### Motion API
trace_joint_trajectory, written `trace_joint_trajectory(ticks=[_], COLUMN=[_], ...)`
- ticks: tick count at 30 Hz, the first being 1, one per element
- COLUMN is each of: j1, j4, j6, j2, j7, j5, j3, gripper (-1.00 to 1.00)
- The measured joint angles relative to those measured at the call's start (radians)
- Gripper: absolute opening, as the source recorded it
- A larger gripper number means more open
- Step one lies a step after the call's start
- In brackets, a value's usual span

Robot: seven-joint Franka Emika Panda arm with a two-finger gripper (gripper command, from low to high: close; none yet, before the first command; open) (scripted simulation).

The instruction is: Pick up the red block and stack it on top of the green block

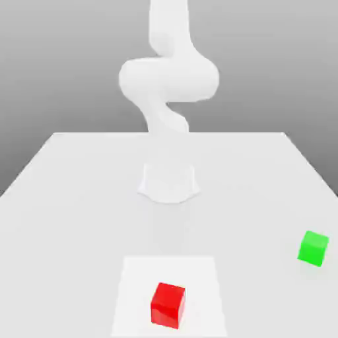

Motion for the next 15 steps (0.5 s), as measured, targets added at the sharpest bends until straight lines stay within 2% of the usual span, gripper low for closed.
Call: trace_joint_trajectory(ticks=[15], j1=[0.231], j4=[-0.111], j6=[0.181], j2=[0.448], j7=[-0.667], j5=[0.109], j3=[-0.219], gripper=[0.0])
